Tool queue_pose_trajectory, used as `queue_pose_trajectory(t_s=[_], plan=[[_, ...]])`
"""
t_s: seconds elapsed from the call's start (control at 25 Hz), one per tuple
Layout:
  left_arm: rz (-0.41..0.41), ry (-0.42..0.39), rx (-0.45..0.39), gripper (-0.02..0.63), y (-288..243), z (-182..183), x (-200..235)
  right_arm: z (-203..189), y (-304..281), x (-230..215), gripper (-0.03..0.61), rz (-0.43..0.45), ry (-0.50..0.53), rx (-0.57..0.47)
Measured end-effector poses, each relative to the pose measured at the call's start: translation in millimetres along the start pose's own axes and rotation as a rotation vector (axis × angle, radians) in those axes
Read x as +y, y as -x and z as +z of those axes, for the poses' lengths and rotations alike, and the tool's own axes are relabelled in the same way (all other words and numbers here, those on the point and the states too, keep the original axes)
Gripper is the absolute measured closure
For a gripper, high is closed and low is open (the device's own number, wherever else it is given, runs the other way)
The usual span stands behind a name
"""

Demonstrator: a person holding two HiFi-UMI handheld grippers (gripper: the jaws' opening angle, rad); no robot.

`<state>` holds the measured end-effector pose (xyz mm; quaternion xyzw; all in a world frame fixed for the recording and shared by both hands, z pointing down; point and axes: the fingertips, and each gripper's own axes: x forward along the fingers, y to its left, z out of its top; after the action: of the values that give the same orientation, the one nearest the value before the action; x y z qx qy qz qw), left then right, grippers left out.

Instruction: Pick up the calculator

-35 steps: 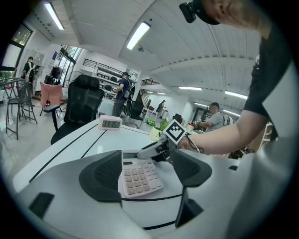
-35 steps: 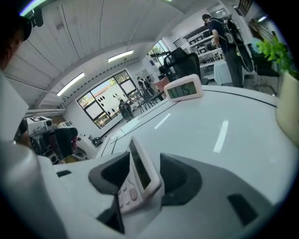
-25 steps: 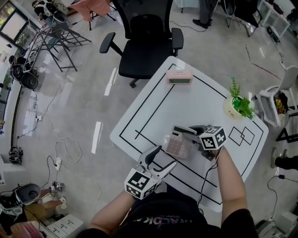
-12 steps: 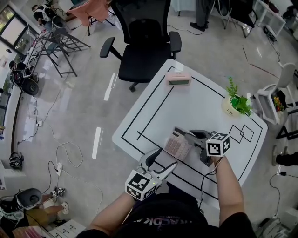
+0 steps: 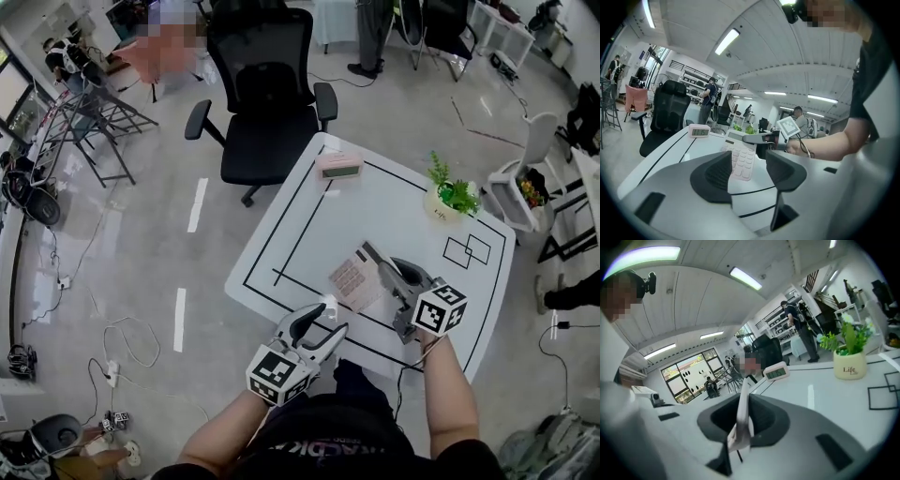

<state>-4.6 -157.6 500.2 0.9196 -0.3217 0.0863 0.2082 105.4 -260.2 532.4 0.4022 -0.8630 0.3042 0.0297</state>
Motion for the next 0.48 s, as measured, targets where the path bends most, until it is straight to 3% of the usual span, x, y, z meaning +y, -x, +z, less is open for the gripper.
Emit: queue_pose_trajectory(t_s=[0.36,0.48], plan=[[-0.053,-0.073,-0.073,0.61,67.4,17.2,-6.3,22.5,54.4,84.7,0.526,-0.132,0.053,-0.19],[-0.073,-0.1,-0.084,0.612,91.8,18.4,-8.6,16.2,69.3,117.2,0.526,-0.161,0.066,-0.226]])
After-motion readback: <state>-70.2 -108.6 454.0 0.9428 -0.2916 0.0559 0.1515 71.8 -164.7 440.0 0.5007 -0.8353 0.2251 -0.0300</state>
